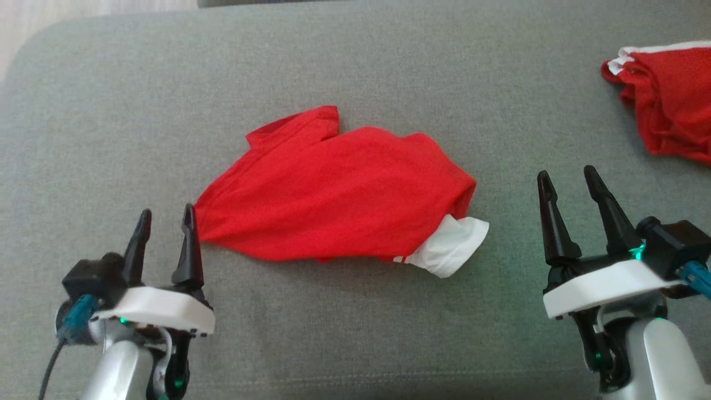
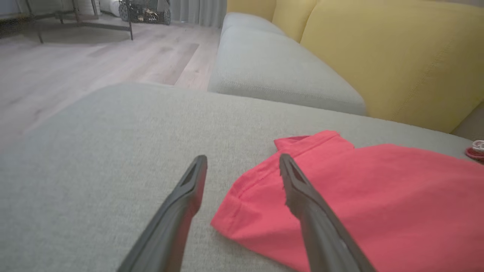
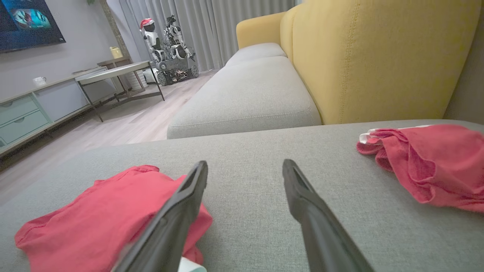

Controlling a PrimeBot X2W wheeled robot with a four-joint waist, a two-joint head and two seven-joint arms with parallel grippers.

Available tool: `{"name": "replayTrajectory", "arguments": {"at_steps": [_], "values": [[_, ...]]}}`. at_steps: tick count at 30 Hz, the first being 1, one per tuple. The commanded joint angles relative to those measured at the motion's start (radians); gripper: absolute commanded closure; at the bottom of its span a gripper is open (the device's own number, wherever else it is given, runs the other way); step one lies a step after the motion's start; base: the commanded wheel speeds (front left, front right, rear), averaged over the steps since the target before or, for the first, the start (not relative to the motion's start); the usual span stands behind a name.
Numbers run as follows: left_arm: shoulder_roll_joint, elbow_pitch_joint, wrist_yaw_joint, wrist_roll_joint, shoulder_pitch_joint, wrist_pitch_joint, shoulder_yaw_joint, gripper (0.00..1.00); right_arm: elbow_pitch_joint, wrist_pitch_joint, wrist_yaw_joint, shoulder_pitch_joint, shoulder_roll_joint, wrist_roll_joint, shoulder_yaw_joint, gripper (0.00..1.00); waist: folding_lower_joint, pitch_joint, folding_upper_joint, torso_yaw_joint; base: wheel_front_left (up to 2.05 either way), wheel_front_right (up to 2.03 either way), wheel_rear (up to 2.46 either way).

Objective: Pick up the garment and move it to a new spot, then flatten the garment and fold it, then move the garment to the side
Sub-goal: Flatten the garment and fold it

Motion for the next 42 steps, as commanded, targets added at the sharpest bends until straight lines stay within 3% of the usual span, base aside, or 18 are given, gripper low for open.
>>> {"name": "replayTrajectory", "arguments": {"at_steps": [1,11,23,42], "values": [[0.026,-0.049,0.010,0.029,-0.040,-0.012,0.029,0.00,-0.041,0.002,-0.001,-0.018,-0.005,-0.008,0.016,0.00,0.0000,-0.014,0.0000,0.005,0.00,0.00,0.00],[0.044,-0.187,0.017,0.149,-0.003,-0.010,-0.002,0.00,-0.041,0.010,-0.001,0.018,-0.005,-0.028,0.012,0.00,0.0000,-0.091,0.0000,0.010,0.00,0.00,0.00],[0.048,-0.203,0.018,0.116,0.081,0.024,-0.018,0.00,-0.042,0.029,-0.001,0.085,-0.005,-0.040,0.019,0.00,0.0000,-0.156,0.0000,0.014,0.00,0.00,0.00],[0.053,-0.209,0.021,0.112,0.054,0.030,-0.032,0.00,-0.030,0.069,-0.001,0.080,-0.005,-0.042,0.054,0.00,0.0000,-0.132,0.0000,0.030,0.00,0.00,0.00]]}}
